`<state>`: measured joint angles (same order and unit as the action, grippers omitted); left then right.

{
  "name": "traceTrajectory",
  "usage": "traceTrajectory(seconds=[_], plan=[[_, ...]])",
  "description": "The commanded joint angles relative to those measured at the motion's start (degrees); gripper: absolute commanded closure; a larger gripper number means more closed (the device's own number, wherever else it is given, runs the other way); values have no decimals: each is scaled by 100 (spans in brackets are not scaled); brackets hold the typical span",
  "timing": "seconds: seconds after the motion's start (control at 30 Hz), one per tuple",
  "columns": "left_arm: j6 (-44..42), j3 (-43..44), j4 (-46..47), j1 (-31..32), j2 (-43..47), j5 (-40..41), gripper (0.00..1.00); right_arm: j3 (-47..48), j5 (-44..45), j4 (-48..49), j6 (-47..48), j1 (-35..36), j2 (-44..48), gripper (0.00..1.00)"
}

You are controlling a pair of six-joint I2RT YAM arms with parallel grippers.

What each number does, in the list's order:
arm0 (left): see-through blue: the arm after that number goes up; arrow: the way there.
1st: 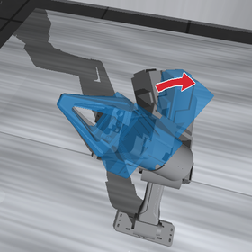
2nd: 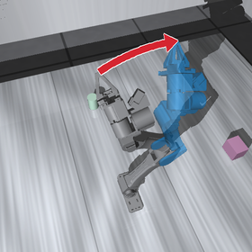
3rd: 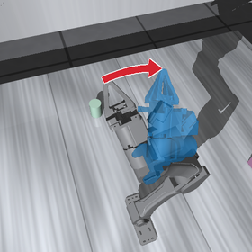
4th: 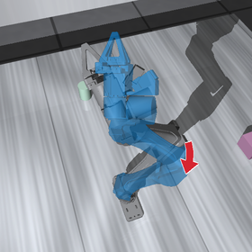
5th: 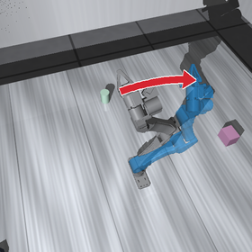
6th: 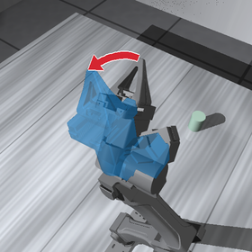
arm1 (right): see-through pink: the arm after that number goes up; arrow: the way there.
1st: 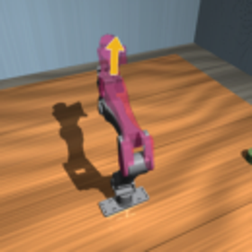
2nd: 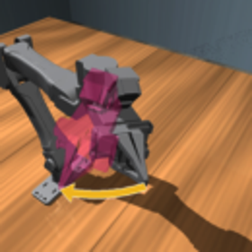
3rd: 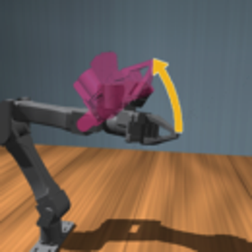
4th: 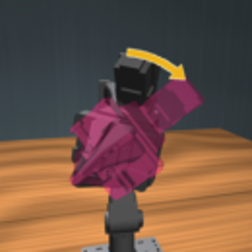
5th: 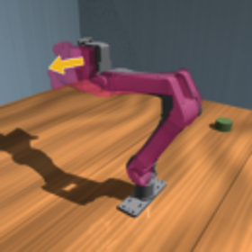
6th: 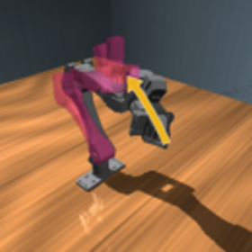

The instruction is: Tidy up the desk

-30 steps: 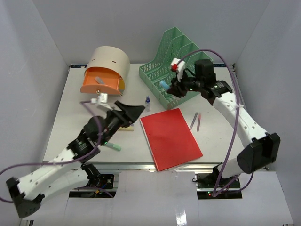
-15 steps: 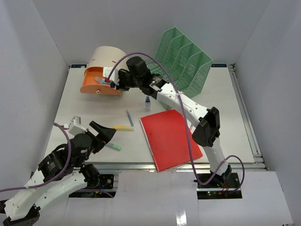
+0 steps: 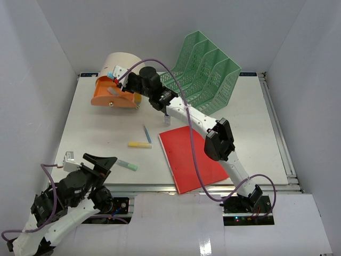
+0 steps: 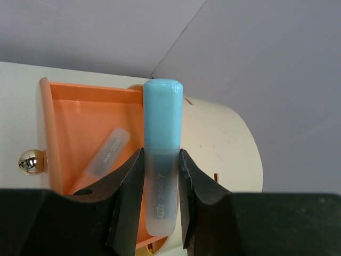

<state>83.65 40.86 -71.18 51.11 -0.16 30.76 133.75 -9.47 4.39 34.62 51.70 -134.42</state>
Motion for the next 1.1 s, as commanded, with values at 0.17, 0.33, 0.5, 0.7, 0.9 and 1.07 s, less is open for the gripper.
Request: traceTrajectory(seconds=[0.17, 0.33, 0.5, 0.7, 0.9, 1.07], plan=[[255, -191, 18, 13, -527, -55, 2, 287, 244, 873, -309, 112, -370, 64], [427, -314, 52, 13, -882, -220, 2, 156, 304, 941, -316, 119, -317, 20], [510, -234, 79, 13, -1298, -268, 2, 61, 310, 871, -324, 103, 84, 10], [486, -193, 324, 8, -2218, -396, 2, -399, -116, 199, -589, -149, 1255, 9], [1430, -149, -32, 8, -3147, -681, 16, -2688, -3491, -1396, -1111, -1179, 3407, 9], [2303, -125, -526, 11, -3781, -880, 28, -6023, -4173, -1808, -943, -1373, 5666, 10]])
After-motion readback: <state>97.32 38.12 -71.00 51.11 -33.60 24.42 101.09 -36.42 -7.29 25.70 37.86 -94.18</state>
